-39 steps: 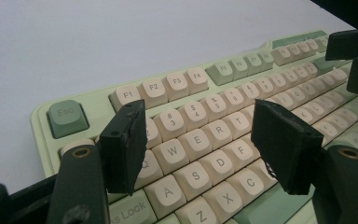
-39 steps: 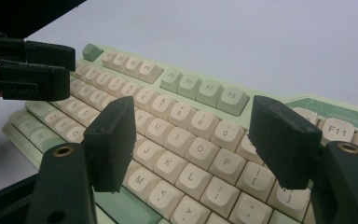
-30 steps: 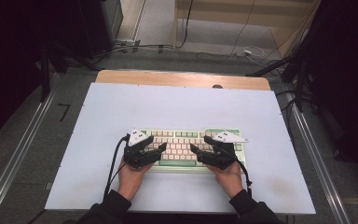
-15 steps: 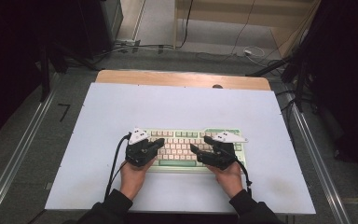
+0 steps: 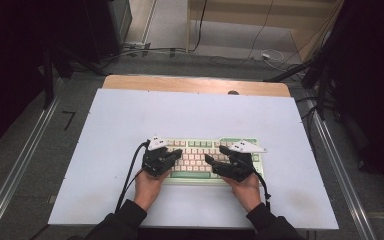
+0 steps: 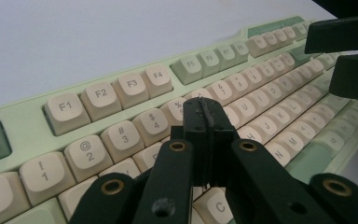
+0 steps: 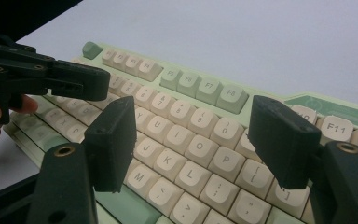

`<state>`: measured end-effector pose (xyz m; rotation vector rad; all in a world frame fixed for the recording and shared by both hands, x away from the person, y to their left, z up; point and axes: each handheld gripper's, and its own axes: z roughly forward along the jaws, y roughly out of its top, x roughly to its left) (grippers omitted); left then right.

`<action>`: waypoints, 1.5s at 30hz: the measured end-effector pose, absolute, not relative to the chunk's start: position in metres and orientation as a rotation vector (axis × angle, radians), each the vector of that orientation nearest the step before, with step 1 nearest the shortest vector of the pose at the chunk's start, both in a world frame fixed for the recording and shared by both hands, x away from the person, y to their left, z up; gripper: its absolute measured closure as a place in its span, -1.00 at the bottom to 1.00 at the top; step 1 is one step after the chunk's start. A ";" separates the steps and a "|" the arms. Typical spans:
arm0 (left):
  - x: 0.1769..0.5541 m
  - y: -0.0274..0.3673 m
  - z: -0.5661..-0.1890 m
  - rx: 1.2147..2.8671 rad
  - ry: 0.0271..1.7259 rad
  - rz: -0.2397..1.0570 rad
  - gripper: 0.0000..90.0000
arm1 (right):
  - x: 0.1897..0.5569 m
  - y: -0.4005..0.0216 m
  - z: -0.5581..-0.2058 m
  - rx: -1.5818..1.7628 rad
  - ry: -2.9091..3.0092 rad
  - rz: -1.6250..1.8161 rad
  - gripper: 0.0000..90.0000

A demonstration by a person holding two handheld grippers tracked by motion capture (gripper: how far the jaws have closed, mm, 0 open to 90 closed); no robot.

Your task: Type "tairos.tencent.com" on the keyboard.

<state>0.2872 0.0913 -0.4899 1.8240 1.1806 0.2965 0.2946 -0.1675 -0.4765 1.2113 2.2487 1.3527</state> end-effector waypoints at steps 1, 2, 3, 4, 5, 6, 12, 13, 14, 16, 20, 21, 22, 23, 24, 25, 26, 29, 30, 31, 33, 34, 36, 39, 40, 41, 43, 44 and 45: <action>0.288 0.090 -0.490 1.824 1.178 0.295 1.00 | 0.295 -0.167 -0.477 1.212 2.249 1.352 -0.32; 0.288 0.089 -0.490 1.825 1.177 0.295 1.00 | 0.294 -0.167 -0.477 1.212 2.250 1.350 -0.32; 0.289 0.088 -0.490 1.828 1.174 0.294 1.00 | 0.294 -0.167 -0.477 1.211 2.251 1.350 -0.32; 0.289 0.087 -0.490 1.828 1.175 0.293 1.00 | 0.294 -0.167 -0.477 1.209 2.252 1.350 -0.32; 0.289 0.086 -0.490 1.834 1.171 0.291 1.00 | 0.294 -0.167 -0.477 1.207 2.252 1.350 -0.32; 0.290 0.085 -0.490 1.835 1.171 0.290 1.00 | 0.294 -0.167 -0.477 1.207 2.253 1.350 -0.32; 0.293 0.079 -0.492 1.853 1.175 0.283 1.00 | 0.294 -0.167 -0.477 1.211 2.256 1.349 -0.32; 0.293 0.078 -0.492 1.855 1.176 0.286 1.00 | 0.294 -0.167 -0.477 1.209 2.256 1.349 -0.32; 0.294 0.078 -0.493 1.861 1.178 0.289 1.00 | 0.294 -0.167 -0.477 1.207 2.257 1.350 -0.32; 0.294 0.077 -0.494 1.868 1.182 0.287 1.00 | 0.294 -0.167 -0.477 1.208 2.257 1.349 -0.32; 0.295 0.074 -0.494 1.908 1.181 0.277 1.00 | 0.294 -0.167 -0.477 1.207 2.260 1.345 -0.32; 0.295 0.073 -0.493 1.910 1.177 0.281 1.00 | 0.294 -0.167 -0.477 1.206 2.261 1.345 -0.32; 0.294 0.075 -0.491 1.898 1.170 0.278 1.00 | 0.294 -0.167 -0.477 1.205 2.260 1.346 -0.32; 0.293 0.077 -0.489 1.873 1.170 0.284 1.00 | 0.294 -0.167 -0.477 1.205 2.258 1.349 -0.32; 0.292 0.080 -0.486 1.852 1.166 0.291 1.00 | 0.294 -0.167 -0.477 1.202 2.255 1.351 -0.32; 0.291 0.083 -0.483 1.831 1.163 0.301 0.93 | 0.294 -0.168 -0.476 1.207 2.251 1.355 -0.31; 0.290 0.086 -0.480 1.810 1.162 0.306 0.85 | 0.294 -0.169 -0.476 1.211 2.249 1.354 -0.31; 0.285 0.094 -0.473 1.780 1.152 0.332 0.61 | 0.294 -0.170 -0.476 1.219 2.246 1.354 -0.31; 0.284 0.097 -0.472 1.776 1.149 0.335 0.52 | 0.294 -0.170 -0.476 1.220 2.246 1.353 -0.31; 0.282 0.100 -0.471 1.779 1.148 0.340 0.42 | 0.295 -0.171 -0.476 1.219 2.244 1.354 -0.31; 0.279 0.106 -0.472 1.782 1.152 0.344 0.25 | 0.295 -0.171 -0.476 1.218 2.244 1.353 -0.31; 0.278 0.109 -0.473 1.784 1.159 0.342 0.16 | 0.295 -0.171 -0.476 1.217 2.245 1.351 -0.31; 0.276 0.117 -0.475 1.781 1.185 0.344 0.02 | 0.294 -0.172 -0.476 1.219 2.245 1.348 -0.31; 0.270 0.129 -0.476 1.740 1.216 0.395 -0.01 | 0.293 -0.174 -0.477 1.222 2.247 1.349 -0.31; 0.268 0.131 -0.476 1.737 1.221 0.412 -0.05 | 0.293 -0.175 -0.477 1.221 2.249 1.349 -0.30; 0.267 0.134 -0.474 1.740 1.222 0.416 -0.11 | 0.292 -0.176 -0.477 1.222 2.249 1.348 -0.30; 0.264 0.138 -0.473 1.752 1.216 0.406 -0.18 | 0.292 -0.178 -0.478 1.226 2.247 1.349 -0.30; 0.263 0.140 -0.473 1.759 1.215 0.393 -0.24 | 0.293 -0.179 -0.478 1.231 2.247 1.350 -0.30; 0.262 0.143 -0.474 1.760 1.214 0.375 -0.29 | 0.293 -0.180 -0.478 1.233 2.247 1.347 -0.30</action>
